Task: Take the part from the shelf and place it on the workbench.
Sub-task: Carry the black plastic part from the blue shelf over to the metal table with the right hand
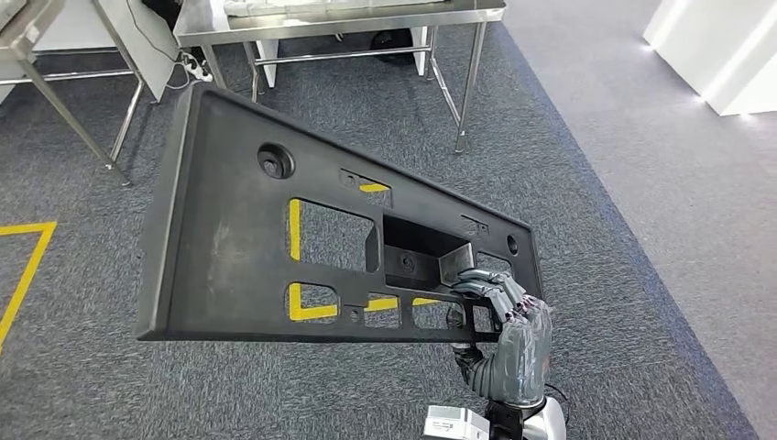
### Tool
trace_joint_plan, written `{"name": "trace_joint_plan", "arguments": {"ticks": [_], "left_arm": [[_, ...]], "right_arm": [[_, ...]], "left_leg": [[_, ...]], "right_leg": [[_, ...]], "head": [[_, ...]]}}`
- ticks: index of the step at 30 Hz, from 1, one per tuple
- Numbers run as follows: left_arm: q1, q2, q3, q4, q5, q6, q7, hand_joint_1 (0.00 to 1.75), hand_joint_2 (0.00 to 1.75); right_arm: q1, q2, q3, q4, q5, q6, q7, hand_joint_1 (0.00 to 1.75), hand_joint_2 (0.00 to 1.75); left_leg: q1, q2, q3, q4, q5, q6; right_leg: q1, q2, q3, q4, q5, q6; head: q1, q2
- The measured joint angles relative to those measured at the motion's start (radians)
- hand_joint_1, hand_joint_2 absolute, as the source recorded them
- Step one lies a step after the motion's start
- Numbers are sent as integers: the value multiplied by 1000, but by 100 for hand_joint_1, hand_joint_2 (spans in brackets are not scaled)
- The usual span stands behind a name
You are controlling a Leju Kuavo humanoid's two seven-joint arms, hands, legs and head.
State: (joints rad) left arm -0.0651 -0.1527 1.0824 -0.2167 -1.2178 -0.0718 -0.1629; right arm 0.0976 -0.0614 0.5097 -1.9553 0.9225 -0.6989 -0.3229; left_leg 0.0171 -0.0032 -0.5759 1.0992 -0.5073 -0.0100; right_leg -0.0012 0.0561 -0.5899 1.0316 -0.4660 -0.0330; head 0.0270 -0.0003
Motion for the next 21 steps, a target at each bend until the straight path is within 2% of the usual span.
{"name": "trace_joint_plan", "arguments": {"ticks": [1,3,5,10,15,21], "left_arm": [[-1,0,0,0,0,0,0,0,175],[-2,-1,0,0,0,1,0,0,175],[-1,-2,0,0,0,1,0,0,175],[0,-1,0,0,0,2,0,0,175],[-1,-1,0,0,0,4,0,0,175],[-2,-1,0,0,0,5,0,0,175]], "right_arm": [[0,0,0,0,0,0,0,175,175],[0,1,0,0,1,0,-1,175,175],[1,2,0,0,0,0,0,175,175],[1,2,1,0,-1,0,6,175,175],[1,2,3,0,-3,0,8,175,175],[1,2,8,0,-3,0,8,175,175]], "left_leg": [[-2,-5,16,-41,13,4],[-4,-10,23,-68,15,6],[-4,-11,23,-72,18,6],[-7,-11,23,-72,17,15],[-8,-11,23,-72,17,17],[-8,-11,23,-72,16,18]], "right_leg": [[1,2,-1,2,-2,5],[4,3,-5,6,-4,6],[4,2,-6,5,-4,5],[2,1,-2,-3,0,10],[0,1,-2,-6,0,19],[-1,1,-2,-6,0,19]], "head": [[0,0],[0,0],[0,0],[0,0],[0,0],[0,0]]}}
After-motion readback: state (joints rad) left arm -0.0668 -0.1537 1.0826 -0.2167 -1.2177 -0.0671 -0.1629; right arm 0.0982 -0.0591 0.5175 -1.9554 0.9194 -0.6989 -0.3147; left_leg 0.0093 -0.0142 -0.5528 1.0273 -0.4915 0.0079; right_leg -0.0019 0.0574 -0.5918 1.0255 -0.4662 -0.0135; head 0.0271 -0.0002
